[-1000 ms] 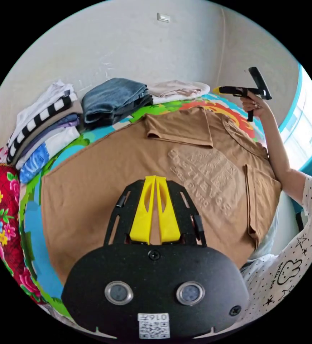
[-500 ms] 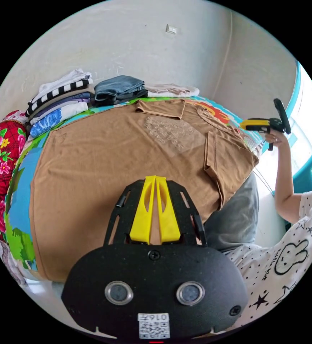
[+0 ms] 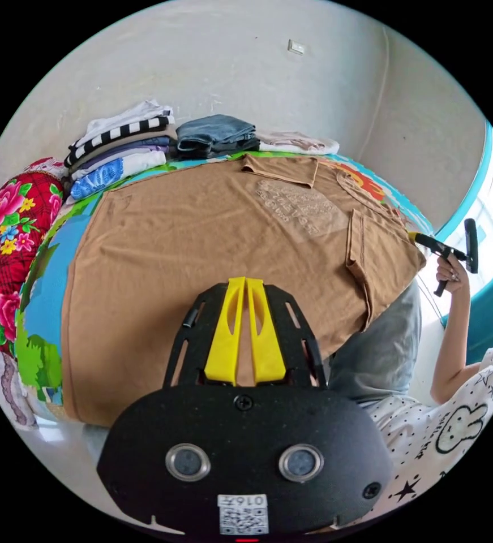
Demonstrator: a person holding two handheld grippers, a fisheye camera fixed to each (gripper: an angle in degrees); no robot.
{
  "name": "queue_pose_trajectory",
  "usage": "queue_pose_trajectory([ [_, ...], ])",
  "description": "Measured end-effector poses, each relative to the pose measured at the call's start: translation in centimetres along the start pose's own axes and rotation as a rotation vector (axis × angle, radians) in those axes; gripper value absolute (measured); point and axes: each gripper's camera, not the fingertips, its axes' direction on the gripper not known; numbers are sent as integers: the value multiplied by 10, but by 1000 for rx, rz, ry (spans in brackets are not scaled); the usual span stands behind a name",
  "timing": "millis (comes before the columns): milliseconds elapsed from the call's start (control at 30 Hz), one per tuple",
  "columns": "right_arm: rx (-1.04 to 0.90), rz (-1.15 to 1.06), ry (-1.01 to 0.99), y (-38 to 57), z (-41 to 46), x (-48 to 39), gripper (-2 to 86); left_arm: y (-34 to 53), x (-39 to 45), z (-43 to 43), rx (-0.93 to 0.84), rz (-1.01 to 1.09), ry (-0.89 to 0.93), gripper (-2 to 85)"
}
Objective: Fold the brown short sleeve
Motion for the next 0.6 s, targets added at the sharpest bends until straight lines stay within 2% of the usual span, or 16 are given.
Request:
queue_pose_trajectory([
  [167,15,37,25,15,-34,-1,1,43,-44,-44,87,-135,-137,-4],
  [233,-5,54,40,21,-39,-3,1,75,-82,-75,143,-295,-248,9],
  [333,41,35,74,30,-61,-17,5,128,-137,-115,246,-525,-296,41],
  [467,142,15,125,37,-96,-35,6,181,-190,-135,214,-634,-210,59],
  [600,190,-16,108,40,-124,-57,6,223,-228,-133,154,-665,-38,67],
])
